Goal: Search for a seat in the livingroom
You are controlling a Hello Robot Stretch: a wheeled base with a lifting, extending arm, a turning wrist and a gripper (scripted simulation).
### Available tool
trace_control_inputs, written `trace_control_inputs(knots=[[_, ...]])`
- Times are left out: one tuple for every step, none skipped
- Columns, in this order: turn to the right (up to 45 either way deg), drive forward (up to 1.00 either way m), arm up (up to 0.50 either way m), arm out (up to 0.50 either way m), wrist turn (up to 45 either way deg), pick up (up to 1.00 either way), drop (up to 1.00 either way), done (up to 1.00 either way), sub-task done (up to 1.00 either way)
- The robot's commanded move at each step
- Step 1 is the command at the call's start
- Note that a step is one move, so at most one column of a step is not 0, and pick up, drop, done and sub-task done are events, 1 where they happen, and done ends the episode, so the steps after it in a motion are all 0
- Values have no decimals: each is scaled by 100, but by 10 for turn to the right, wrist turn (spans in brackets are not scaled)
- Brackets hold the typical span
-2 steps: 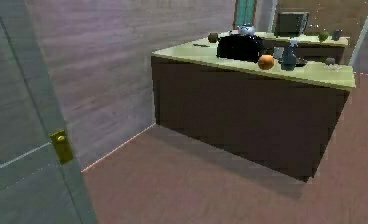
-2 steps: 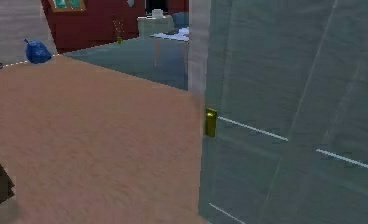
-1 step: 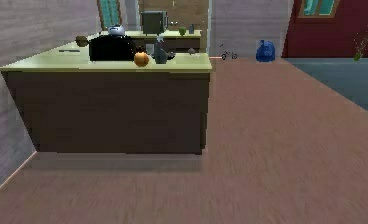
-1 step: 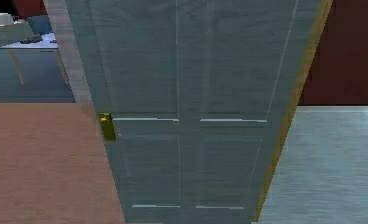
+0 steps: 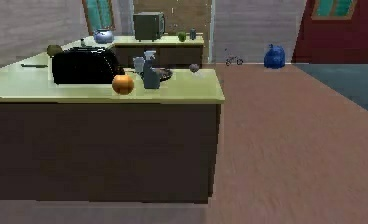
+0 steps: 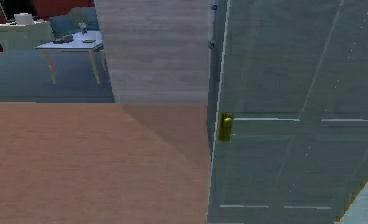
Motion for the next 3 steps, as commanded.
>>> trace_control_inputs(knots=[[450,0,0,0,0,0,0,0,0],[180,0,0,0,0,0,0,0,0],[0,100,0,0,0,0,0,0,0]])
